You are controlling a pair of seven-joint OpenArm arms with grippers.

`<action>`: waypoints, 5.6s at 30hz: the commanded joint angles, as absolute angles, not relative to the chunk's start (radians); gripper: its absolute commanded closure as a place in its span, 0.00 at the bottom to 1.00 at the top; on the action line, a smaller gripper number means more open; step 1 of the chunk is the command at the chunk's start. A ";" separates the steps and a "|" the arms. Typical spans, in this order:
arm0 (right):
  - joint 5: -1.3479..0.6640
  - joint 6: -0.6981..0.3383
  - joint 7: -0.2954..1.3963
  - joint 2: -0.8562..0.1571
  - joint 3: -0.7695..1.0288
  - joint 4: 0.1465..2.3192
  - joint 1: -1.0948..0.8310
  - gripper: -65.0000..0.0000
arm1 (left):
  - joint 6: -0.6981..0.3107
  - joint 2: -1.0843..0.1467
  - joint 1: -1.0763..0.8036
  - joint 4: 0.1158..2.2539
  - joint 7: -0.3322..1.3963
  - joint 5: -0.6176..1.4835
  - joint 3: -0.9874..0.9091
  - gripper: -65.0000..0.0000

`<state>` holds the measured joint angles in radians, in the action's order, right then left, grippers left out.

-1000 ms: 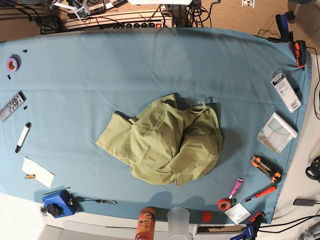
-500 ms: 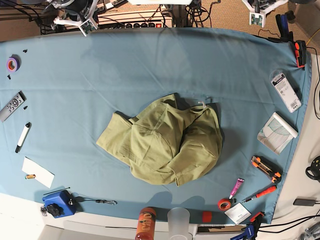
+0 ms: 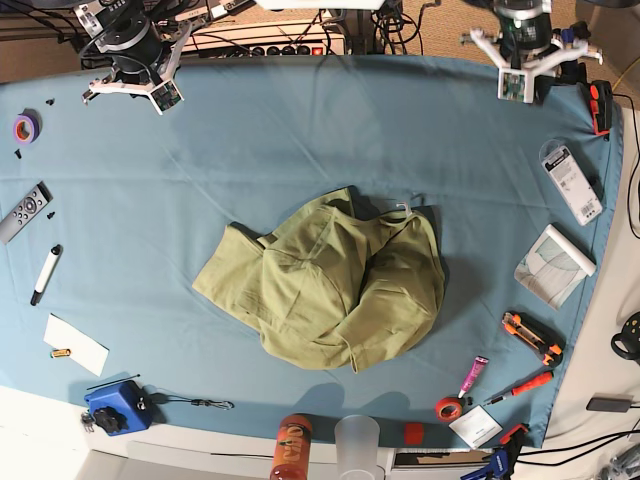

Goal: Layout the t-shirt on the table in an organized manner, then fold the t-shirt properly
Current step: 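Move the left gripper down onto the crumpled olive t-shirt, then grasp the shirt fabric with the left gripper and lift it, then drag the shirt with the left gripper away from the right gripper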

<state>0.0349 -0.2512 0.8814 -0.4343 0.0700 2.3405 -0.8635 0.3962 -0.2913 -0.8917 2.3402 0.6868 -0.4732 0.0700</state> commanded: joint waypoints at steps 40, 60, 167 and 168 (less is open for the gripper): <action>0.015 -0.218 0.828 -0.443 0.074 2.119 -0.511 0.64 | -0.500 -0.355 -0.140 1.920 0.497 0.064 0.071 0.58; 0.016 -0.225 0.819 -0.440 0.074 2.119 -0.498 0.64 | -0.321 -0.393 0.047 1.679 0.506 -0.191 0.416 0.57; -0.459 -0.615 0.924 -0.195 0.222 1.506 0.056 0.64 | -0.027 -0.344 0.366 1.582 0.700 -0.010 -0.018 1.00; -0.459 -0.615 0.916 -0.191 0.221 1.506 0.056 0.64 | -0.027 -0.343 0.364 1.582 0.705 -0.010 -0.018 1.00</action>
